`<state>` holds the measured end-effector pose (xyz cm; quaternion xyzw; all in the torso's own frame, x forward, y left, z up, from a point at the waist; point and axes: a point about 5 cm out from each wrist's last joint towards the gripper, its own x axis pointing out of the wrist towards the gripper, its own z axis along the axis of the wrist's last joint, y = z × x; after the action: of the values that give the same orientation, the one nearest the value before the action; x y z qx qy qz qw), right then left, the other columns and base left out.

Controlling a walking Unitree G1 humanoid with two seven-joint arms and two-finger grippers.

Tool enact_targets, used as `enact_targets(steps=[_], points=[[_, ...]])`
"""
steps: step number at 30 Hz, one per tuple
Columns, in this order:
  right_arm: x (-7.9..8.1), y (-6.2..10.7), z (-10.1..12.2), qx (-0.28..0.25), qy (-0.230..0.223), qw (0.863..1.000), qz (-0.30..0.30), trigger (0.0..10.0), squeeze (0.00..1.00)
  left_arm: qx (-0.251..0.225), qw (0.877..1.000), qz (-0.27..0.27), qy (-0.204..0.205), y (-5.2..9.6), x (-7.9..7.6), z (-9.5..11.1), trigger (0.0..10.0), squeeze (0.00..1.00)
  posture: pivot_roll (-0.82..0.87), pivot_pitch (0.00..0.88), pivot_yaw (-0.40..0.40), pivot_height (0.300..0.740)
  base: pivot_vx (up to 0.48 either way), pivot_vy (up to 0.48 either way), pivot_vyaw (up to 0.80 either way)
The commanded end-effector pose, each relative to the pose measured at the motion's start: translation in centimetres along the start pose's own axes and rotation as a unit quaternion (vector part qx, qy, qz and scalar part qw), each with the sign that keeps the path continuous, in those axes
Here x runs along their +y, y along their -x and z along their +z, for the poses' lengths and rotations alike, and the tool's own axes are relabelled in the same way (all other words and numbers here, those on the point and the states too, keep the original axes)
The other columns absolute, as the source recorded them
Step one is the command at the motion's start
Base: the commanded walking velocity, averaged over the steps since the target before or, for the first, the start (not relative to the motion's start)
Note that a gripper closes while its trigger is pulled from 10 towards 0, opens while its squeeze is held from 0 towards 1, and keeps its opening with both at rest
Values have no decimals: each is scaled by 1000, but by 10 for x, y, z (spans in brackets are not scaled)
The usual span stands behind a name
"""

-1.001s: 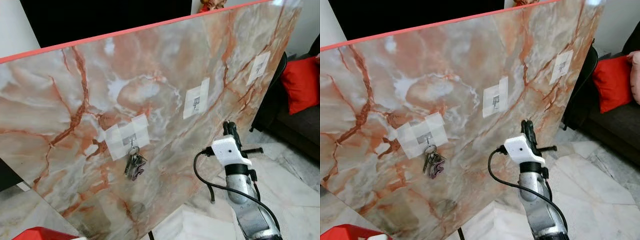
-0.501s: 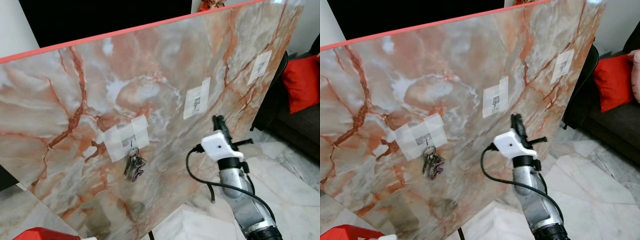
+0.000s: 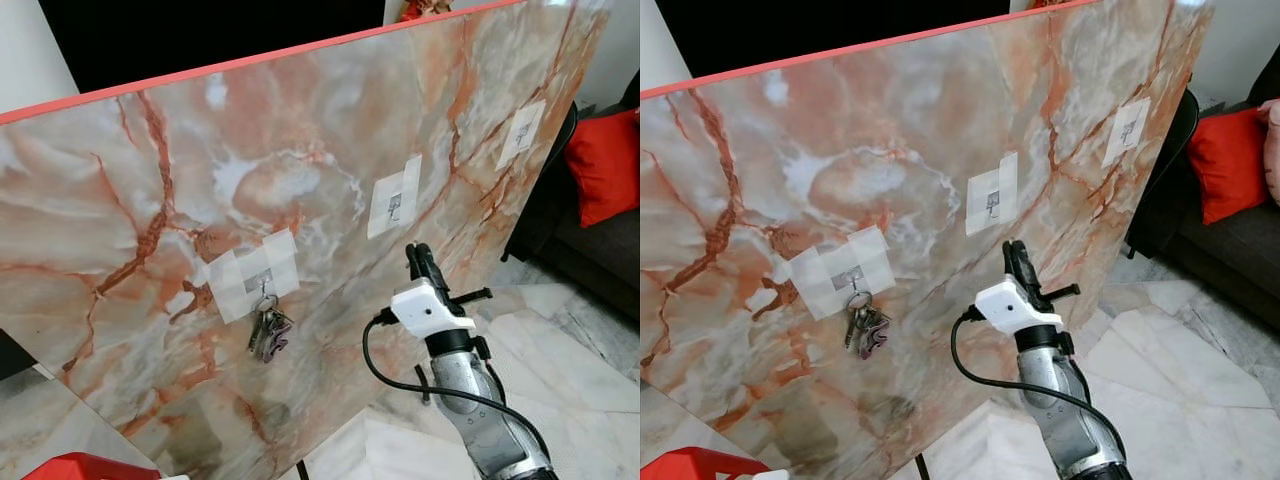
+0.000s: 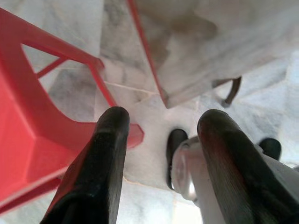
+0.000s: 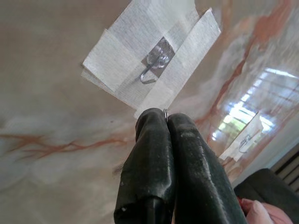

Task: Hang keys on a hook

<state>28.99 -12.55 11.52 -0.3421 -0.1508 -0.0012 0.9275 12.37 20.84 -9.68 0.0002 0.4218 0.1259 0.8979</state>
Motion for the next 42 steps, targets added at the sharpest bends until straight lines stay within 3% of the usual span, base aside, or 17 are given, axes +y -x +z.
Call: enact_targets(steps=[1,6,9,15,18,32,42], points=[[-7,-7,4,-11,6,1000,-13,10000,0,5,1000,2,5,0,1,-1,10000,0,27,0,-17,740,0,0,0],[-9,-9,6,-16,9,1000,-14,10000,0,4,1000,10,0,0,5,0,10000,0,32,0,-19,740,0,0,0],[-8,-8,5,-15,9,1000,-12,10000,0,0,999,40,0,0,15,0,10000,0,32,0,-18,740,0,0,0],[-7,-6,4,-14,12,1000,-9,10000,0,18,993,119,-18,-2,64,11,10000,0,32,0,-15,740,0,0,0],[-8,-8,5,-15,14,1000,-12,10000,0,12,993,121,-10,-3,72,16,10000,0,34,0,-16,740,0,0,0],[-16,-26,8,-37,36,998,-25,10000,0,24,995,97,-4,-4,71,15,10000,0,32,0,-16,740,0,0,0],[-13,-35,12,-47,35,998,-14,10000,0,32,995,97,-2,-2,74,12,10000,0,33,0,-14,740,0,0,0]])
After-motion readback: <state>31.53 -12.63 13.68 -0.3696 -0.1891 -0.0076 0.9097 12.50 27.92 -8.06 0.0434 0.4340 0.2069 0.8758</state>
